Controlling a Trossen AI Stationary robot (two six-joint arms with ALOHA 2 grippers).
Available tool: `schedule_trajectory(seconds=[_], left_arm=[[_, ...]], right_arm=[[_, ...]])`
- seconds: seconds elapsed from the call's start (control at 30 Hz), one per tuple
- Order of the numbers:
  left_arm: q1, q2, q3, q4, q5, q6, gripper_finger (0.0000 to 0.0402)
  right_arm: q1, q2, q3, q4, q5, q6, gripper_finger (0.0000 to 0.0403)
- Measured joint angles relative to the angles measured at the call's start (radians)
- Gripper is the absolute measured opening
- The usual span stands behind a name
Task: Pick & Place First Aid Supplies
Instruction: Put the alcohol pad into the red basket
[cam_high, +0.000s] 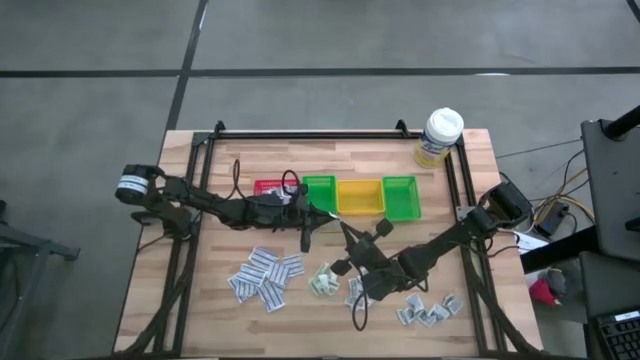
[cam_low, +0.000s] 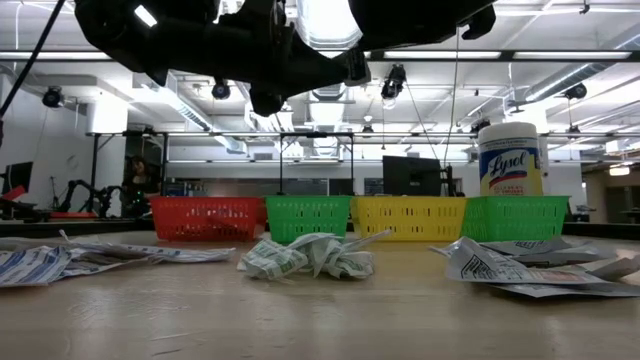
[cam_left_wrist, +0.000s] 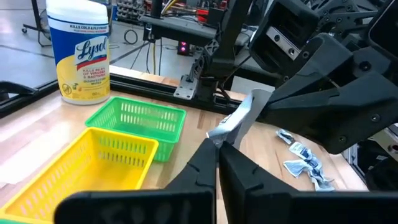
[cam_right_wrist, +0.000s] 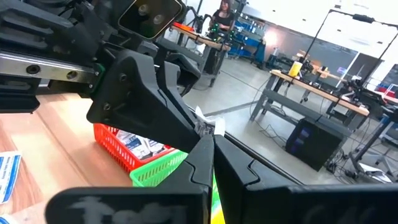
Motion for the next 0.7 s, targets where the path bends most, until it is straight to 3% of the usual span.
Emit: schedule_trajectory(seconds=[0.2,0.57,0.7], left_arm=[[0.000,0.000,0.000,0.000,0.000,0.008,0.0025],[0.000,0.000,0.000,-0.005,0.009,0.010,0.0002],[-0.001,-0.019,0.000,-0.038,0.006,0.008,0.0001]], right_arm=[[0.000,0.000,0.000,0.000,0.000,0.002,0.0008],[0.000,0.000,0.000,-0.004,0.000,-0.005,0.0008],[0.006,0.000,0.000,-0.010,0.001,-0.077,0.0008]])
